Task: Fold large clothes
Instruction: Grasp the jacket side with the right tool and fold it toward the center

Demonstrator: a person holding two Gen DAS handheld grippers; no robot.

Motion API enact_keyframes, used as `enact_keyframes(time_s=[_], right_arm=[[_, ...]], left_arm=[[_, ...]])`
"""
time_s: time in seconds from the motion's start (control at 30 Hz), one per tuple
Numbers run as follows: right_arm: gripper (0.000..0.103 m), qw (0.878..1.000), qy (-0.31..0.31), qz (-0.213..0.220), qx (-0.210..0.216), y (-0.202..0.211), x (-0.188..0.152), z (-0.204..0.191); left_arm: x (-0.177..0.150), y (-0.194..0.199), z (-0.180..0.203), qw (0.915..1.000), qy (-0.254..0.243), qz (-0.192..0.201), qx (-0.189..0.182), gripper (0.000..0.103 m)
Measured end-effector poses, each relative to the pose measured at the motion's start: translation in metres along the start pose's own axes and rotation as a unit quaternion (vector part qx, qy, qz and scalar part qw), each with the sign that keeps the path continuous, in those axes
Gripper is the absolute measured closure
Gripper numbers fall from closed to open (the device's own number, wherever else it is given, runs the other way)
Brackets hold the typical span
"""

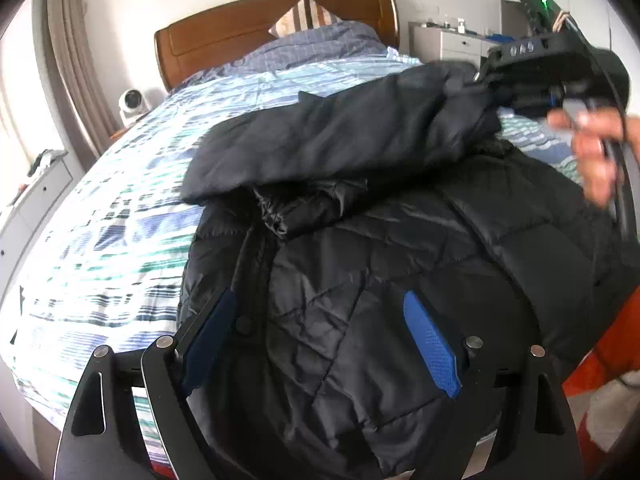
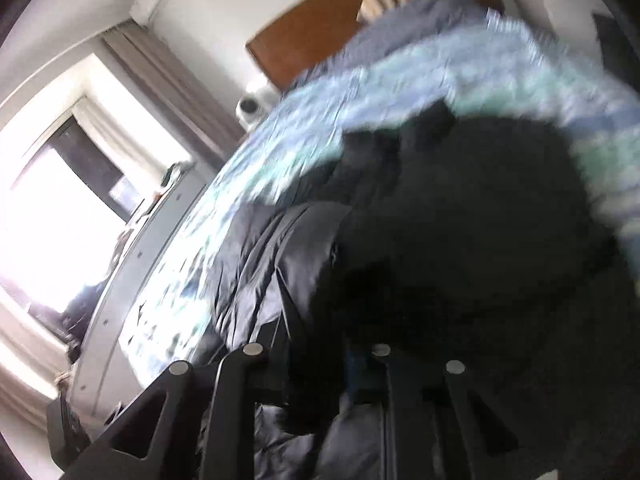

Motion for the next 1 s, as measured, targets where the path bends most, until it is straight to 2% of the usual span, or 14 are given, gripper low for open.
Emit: enact_keyframes(time_s=[0.1,0.17,0.23,0.37,0.47,0.5,0.53,0.57,0.63,0.7,0.77,0.87,1.0], right_arm=[[0.085,0.999,0.01,0.034,-0.04,0.025,0.031,0.021],[0.085,0.997,0.015,0.035,-0.072,0.029,0.042,0.041],[0.085,0.994,0.01,0.018,-0.105,0.025,0.043,0.067],[0.084,0.986,0.013,-0.033,-0.162,-0.002,0.021,0.111],[0.072,0.985,-0.012,-0.052,-0.165,-0.001,0.007,0.125],[0.052,0.985,-0.024,-0.051,-0.163,0.003,0.005,0.126],[0.039,0.986,-0.03,-0.049,-0.158,0.007,0.003,0.126],[0.018,0.987,-0.031,-0.043,-0.15,0.013,0.004,0.124],[0.016,0.987,-0.025,-0.028,-0.153,0.028,0.006,0.122],[0.016,0.984,0.004,0.004,-0.181,0.05,0.012,0.109],[0.016,0.981,0.043,0.029,-0.186,0.065,0.02,0.089],[0.016,0.983,0.088,0.03,-0.155,0.062,0.029,0.054],[0.016,0.983,0.12,0.007,-0.14,0.025,0.037,0.037]], left_arm=[[0.0,-0.006,0.001,0.9999,0.006,-0.007,-0.004,0.016],[0.0,-0.008,0.003,0.9997,0.011,-0.015,-0.012,0.016],[0.002,-0.009,0.005,0.9995,0.012,-0.021,-0.02,0.016],[0.005,-0.008,0.01,0.9994,-0.001,-0.028,-0.019,0.016],[0.016,-0.003,0.009,0.999,-0.016,-0.033,-0.025,0.016],[0.021,-0.001,0.008,0.999,-0.02,-0.031,-0.026,0.016],[0.031,0.003,0.003,0.9989,-0.024,-0.027,-0.029,0.016],[0.039,0.006,0.0,0.9989,-0.025,-0.025,-0.031,0.016],[0.066,0.011,-0.013,0.999,-0.017,-0.017,-0.037,0.013],[0.092,0.012,-0.025,0.999,-0.002,-0.01,-0.045,0.005],[0.123,0.003,-0.037,0.9976,0.02,-0.011,-0.065,0.003],[0.161,-0.032,-0.041,0.9953,0.029,-0.031,-0.087,0.003],[0.191,-0.098,-0.041,0.9967,0.033,-0.043,-0.062,0.003]])
Point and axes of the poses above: each gripper's, at about its wrist camera, not at the fingertips, and y roughly against the way its jaws point, z to its right, x to its top, the point moved 4 cm from there along -y, roughly the way its jaws point, and after that the axes turned 11 degrees about x, right-handed, at the moved point
